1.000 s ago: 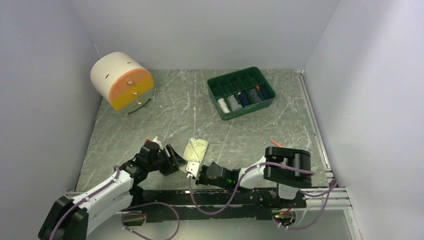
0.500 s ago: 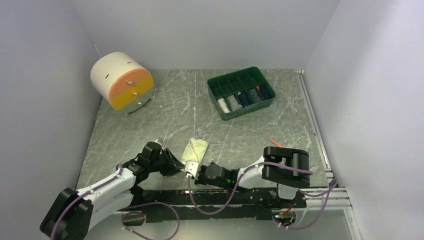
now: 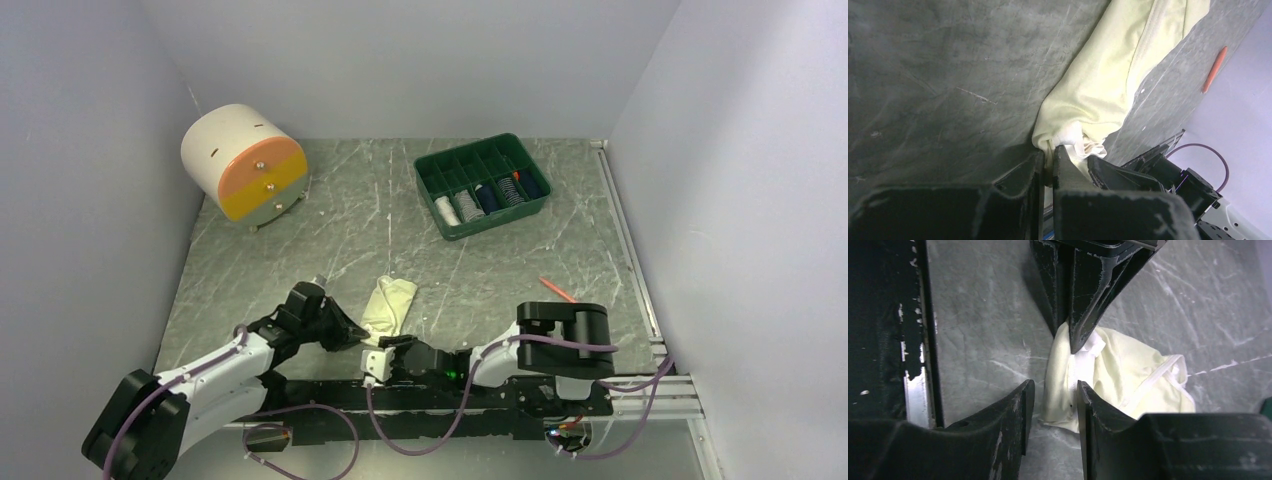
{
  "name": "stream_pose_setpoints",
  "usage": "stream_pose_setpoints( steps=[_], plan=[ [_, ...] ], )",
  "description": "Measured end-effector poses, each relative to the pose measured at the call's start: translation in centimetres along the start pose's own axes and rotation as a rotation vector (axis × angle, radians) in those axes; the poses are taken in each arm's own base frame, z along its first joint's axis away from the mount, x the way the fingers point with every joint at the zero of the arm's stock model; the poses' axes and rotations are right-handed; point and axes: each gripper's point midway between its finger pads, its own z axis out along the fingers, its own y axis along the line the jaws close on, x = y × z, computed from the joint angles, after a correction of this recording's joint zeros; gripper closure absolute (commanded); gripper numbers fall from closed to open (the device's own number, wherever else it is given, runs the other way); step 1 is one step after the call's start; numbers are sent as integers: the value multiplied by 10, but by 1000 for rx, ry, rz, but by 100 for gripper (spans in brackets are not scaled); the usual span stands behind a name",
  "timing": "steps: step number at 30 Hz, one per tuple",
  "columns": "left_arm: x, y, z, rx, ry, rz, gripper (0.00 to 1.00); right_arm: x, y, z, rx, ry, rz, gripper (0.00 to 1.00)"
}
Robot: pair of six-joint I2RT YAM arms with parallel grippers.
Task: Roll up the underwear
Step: Roll the underwear to the center of the board.
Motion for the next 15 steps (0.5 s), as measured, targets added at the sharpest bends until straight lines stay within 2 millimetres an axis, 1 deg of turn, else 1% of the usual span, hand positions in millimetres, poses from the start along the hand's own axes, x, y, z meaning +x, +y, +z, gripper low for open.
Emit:
stream_pose_setpoints(
  steps=[1, 2, 3, 5, 8, 9, 12, 13, 14, 15],
  plan=[
    [0, 0, 0, -2, 1, -1, 95, 1, -1, 1, 13, 5, -20, 63],
    [0, 0, 0, -3, 3, -2, 95, 2, -2, 1, 24, 8, -37, 70],
    [0, 0, 0, -4, 4, -2, 95, 3, -4, 1, 35, 14, -49, 79],
    [0, 0, 0, -7, 5, -2, 95, 8, -7, 2, 57, 30, -67, 88],
    [0, 0, 0, -10, 6, -3, 95, 8, -9, 2, 79, 33, -70, 100],
    [0, 0, 0, -11, 6, -3, 94, 8, -9, 2, 81, 32, -67, 100],
    [0, 0, -1, -16, 3, -3, 81, 6, -7, 2, 68, 21, -37, 100],
    [0, 1, -2, -18, 0, -2, 73, 5, -6, 1, 55, 13, -17, 100],
    [0, 2, -3, -22, -2, -1, 64, 3, -5, 1, 39, 1, 11, 100],
    [0, 3, -3, -26, -2, 1, 57, 1, -4, 1, 19, -14, 45, 100]
  ],
)
